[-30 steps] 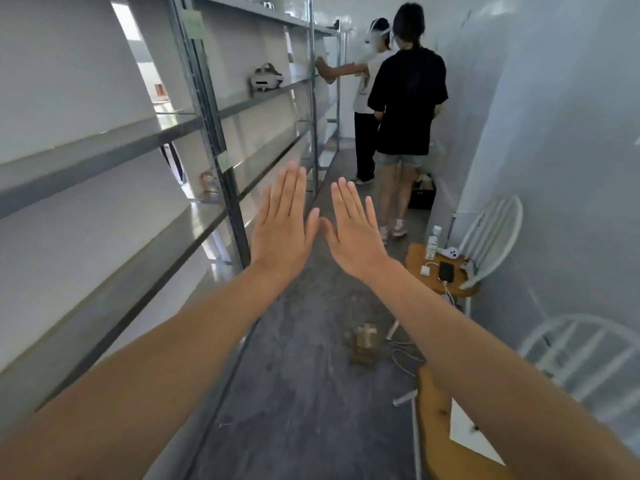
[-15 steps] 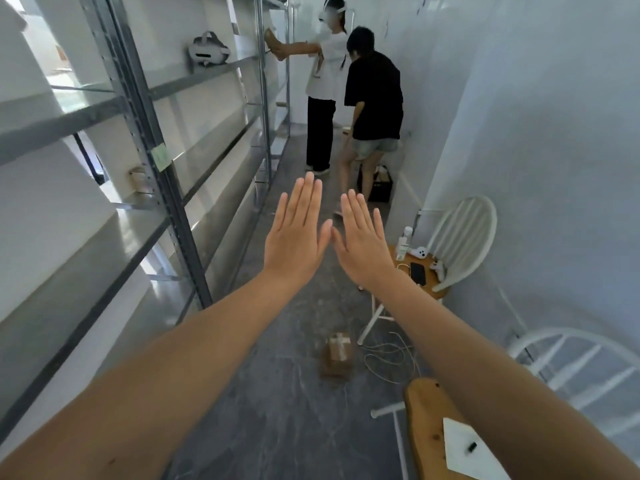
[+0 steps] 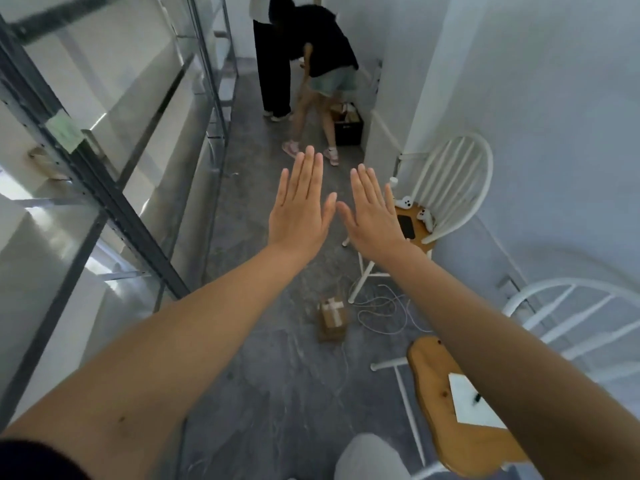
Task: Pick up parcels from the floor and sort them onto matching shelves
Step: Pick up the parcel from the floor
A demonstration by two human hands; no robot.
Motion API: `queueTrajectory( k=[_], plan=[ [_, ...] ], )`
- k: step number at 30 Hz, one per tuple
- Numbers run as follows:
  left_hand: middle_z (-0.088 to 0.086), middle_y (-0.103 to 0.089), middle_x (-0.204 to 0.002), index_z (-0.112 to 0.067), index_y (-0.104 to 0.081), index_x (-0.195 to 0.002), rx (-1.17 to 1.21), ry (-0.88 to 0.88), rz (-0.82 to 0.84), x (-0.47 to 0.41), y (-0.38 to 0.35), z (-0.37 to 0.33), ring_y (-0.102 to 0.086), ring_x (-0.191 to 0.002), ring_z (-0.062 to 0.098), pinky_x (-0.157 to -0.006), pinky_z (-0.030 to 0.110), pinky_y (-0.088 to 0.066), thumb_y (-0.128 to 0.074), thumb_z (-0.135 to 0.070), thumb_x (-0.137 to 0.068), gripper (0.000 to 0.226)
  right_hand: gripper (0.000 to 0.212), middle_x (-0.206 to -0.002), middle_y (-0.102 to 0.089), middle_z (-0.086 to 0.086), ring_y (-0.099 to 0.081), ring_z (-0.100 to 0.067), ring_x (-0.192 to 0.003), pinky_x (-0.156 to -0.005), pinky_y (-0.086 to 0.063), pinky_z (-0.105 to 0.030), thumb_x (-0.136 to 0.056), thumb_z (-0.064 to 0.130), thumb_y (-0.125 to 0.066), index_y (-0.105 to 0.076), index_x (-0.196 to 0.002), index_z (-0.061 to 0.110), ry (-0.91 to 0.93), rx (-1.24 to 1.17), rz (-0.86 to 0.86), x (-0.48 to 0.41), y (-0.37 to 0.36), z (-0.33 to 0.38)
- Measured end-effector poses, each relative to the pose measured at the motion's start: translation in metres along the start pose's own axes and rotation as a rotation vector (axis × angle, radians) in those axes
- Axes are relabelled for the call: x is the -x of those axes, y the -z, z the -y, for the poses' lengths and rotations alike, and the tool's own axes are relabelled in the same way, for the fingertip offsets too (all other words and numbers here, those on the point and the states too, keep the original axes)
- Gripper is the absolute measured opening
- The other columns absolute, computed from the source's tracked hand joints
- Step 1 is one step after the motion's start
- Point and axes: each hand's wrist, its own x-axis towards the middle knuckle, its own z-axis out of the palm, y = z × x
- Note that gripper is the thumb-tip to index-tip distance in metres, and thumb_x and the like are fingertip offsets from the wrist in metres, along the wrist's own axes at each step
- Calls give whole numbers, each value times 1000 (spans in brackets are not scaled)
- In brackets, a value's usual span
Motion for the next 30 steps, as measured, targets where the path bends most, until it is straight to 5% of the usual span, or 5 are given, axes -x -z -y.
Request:
queueTrajectory(
  k=[19,30],
  plan=[
    [11,-2,-176,-6,-5,-165,50,221,241,-124,-201,-1,0,-163,23,-132,40,2,-21,-42,-111,67,65,-172,2,-6,7,-18,-158,-127,5,-42,-110,42,-24,-5,-162,9,-32,-143,274,-146,-125,-158],
    [10,-1,-176,-8,-5,-165,181,435,454,-63,-346,35,3,-162,21,-129,35,9,-18,-41,-110,65,63,-172,2,-7,7,-19,-158,-127,5,-43,-110,38,-26,-7,-162,8,-145,-173,542,-139,-279,-232]
  ],
)
